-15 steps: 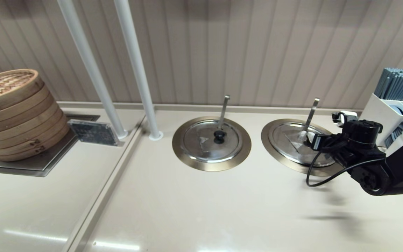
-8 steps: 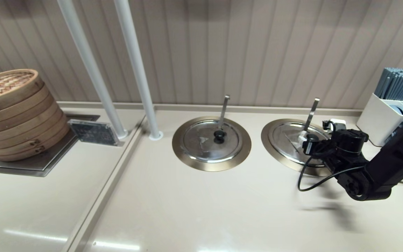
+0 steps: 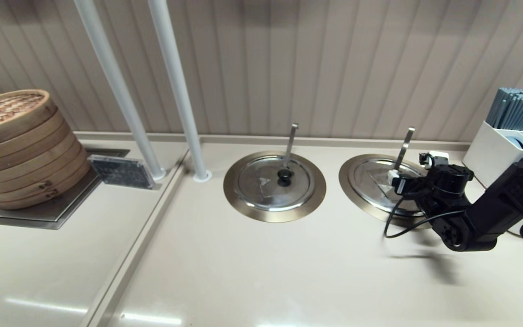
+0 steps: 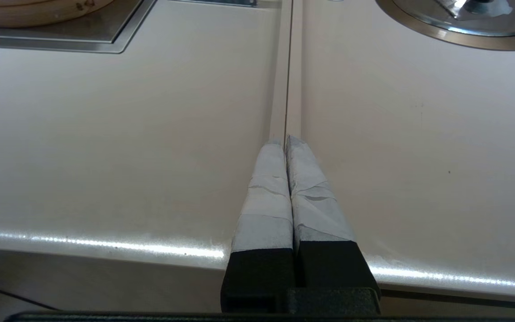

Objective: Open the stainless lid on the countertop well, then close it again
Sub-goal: Open the lid

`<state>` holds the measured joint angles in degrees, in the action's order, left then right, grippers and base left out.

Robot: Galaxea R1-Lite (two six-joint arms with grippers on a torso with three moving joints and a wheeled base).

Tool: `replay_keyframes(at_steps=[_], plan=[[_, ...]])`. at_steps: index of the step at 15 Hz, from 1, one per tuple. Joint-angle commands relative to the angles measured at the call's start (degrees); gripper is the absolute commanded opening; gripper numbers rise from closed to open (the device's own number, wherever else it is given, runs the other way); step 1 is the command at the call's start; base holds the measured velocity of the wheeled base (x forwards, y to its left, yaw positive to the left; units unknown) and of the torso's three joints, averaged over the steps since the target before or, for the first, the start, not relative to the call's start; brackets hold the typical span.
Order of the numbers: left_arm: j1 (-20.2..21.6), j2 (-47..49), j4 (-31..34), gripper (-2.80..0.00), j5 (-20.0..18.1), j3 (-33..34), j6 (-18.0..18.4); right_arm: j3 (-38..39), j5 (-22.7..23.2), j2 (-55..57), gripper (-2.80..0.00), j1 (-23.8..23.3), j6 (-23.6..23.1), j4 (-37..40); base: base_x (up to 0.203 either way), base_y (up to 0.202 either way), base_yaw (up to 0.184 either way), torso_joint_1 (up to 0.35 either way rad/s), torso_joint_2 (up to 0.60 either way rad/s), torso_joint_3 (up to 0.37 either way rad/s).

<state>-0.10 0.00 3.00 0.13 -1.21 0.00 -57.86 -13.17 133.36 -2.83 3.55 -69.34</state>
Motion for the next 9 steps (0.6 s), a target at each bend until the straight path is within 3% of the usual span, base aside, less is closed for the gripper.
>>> replay_keyframes(at_steps=[1, 9], plan=[[0.01, 0.00, 0.05, -2.80, 0.04, -0.01, 0.00, -1.40, -0.05, 1.10, 0.00, -0.07, 0.12, -0.36, 0.000, 0.000, 0.000, 0.000, 0.00, 0.000], [0.01, 0.00, -0.01, -2.80, 0.04, 0.05, 0.00, -2.58, -0.02, 2.85, 0.00, 1.15, 0.14, -0.36, 0.000, 0.000, 0.000, 0.000, 0.00, 0.000]])
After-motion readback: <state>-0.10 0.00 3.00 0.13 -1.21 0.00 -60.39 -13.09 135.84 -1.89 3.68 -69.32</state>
